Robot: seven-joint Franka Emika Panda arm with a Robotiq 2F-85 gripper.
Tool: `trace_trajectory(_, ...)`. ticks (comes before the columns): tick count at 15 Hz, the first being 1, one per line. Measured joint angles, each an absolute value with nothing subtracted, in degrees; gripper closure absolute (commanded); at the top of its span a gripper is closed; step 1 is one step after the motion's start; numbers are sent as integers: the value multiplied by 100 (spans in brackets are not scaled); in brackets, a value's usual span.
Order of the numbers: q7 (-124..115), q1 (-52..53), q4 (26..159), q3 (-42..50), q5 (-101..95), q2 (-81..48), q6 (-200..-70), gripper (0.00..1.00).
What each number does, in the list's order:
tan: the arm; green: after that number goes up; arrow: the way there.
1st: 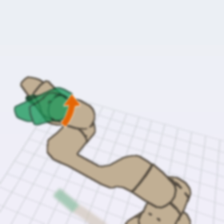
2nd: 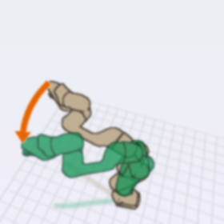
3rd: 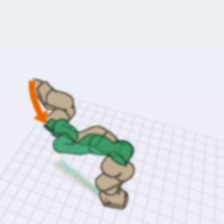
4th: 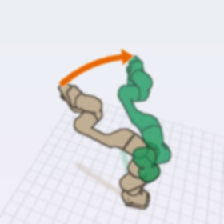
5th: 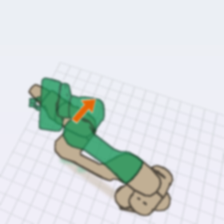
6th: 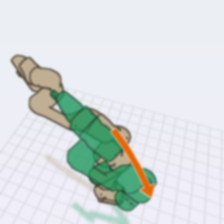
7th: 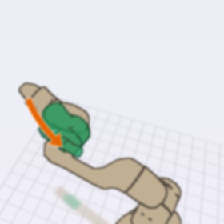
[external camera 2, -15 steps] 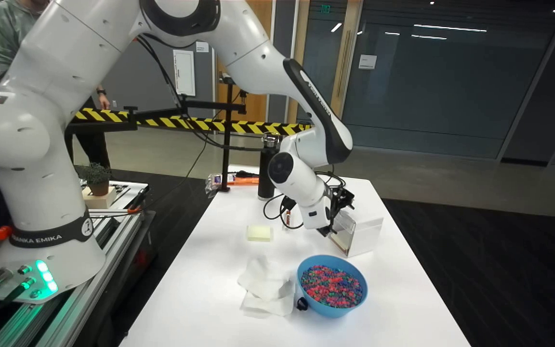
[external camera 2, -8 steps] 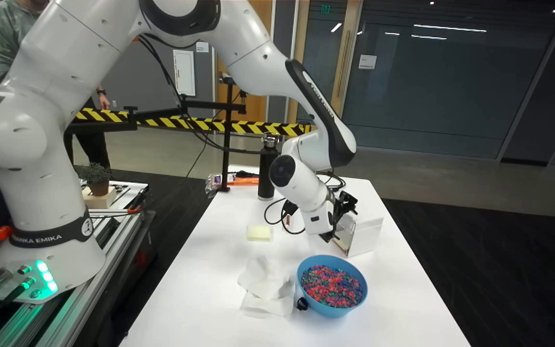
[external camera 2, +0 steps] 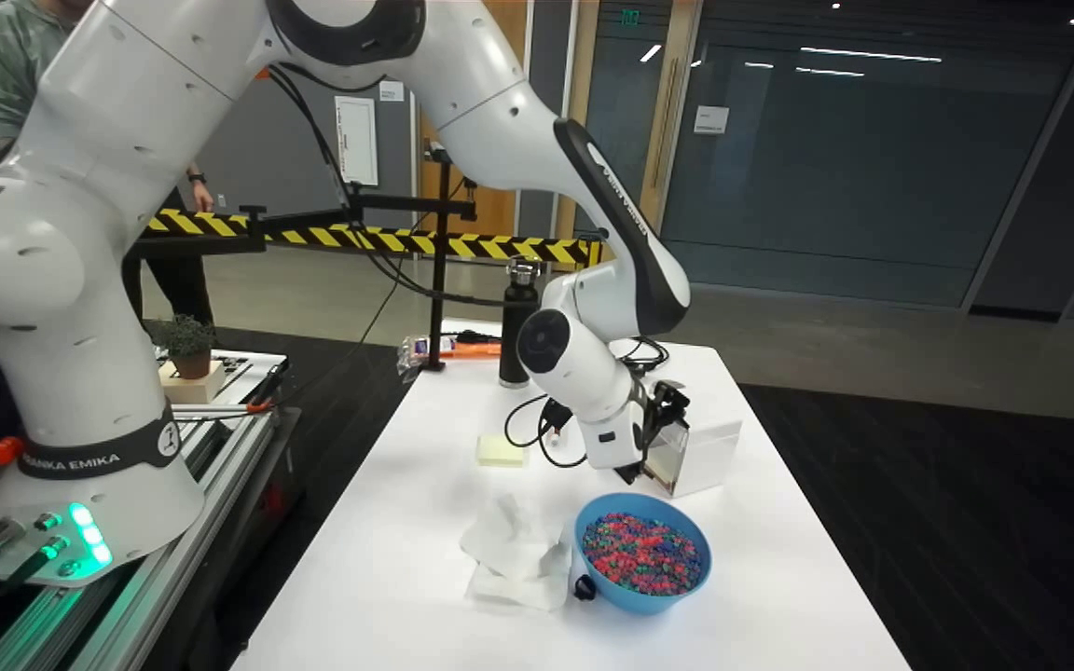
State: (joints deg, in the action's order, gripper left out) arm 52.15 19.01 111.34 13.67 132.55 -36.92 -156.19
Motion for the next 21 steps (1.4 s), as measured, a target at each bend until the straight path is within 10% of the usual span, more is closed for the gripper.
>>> trace_trajectory(21,5240,1717,11886,1028,12913,-3189,-15292,0)
